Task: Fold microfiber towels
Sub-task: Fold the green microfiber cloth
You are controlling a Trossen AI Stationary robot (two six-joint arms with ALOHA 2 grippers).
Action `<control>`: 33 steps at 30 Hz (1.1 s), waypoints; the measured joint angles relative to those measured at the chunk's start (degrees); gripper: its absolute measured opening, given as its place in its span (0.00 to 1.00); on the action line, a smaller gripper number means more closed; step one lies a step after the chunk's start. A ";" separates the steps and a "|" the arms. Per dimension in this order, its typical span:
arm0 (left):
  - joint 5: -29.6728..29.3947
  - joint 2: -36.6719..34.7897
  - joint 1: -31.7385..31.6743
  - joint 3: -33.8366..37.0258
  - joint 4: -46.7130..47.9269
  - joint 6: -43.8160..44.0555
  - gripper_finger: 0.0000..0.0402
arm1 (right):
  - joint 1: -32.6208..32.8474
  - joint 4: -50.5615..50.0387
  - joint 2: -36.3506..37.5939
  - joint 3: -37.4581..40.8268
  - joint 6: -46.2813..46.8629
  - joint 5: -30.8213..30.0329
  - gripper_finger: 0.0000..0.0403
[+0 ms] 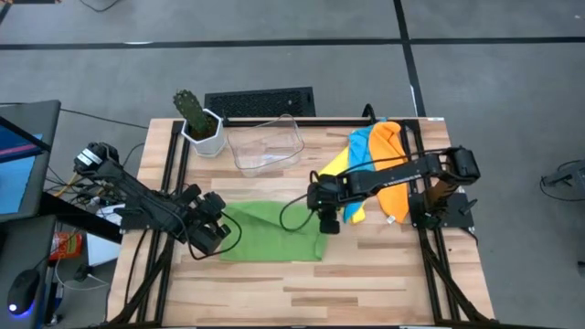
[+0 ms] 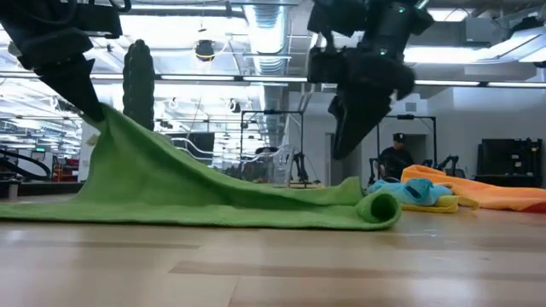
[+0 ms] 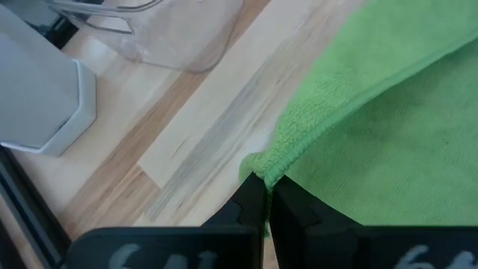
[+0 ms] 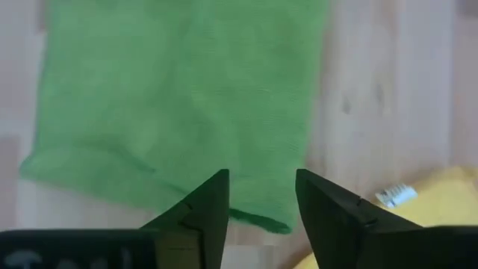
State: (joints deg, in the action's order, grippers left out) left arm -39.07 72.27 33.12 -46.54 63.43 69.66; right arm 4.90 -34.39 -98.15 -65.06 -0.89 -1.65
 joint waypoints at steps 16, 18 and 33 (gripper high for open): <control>-0.81 -0.01 -0.02 -0.01 -0.12 0.17 0.00 | 10.59 0.68 -0.88 -0.01 -26.78 -7.75 0.46; -0.81 -0.01 -0.02 -0.02 -0.13 0.20 0.00 | 10.87 1.48 -2.53 -0.10 -28.30 -7.73 0.47; -0.63 0.00 -0.40 -0.15 -1.59 0.20 0.00 | 11.12 0.89 -8.02 -0.38 -29.05 -11.96 0.46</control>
State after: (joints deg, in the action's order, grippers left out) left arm -39.70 72.27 32.71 -46.70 61.83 69.87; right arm 16.03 -33.50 -106.17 -65.43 -29.94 -13.61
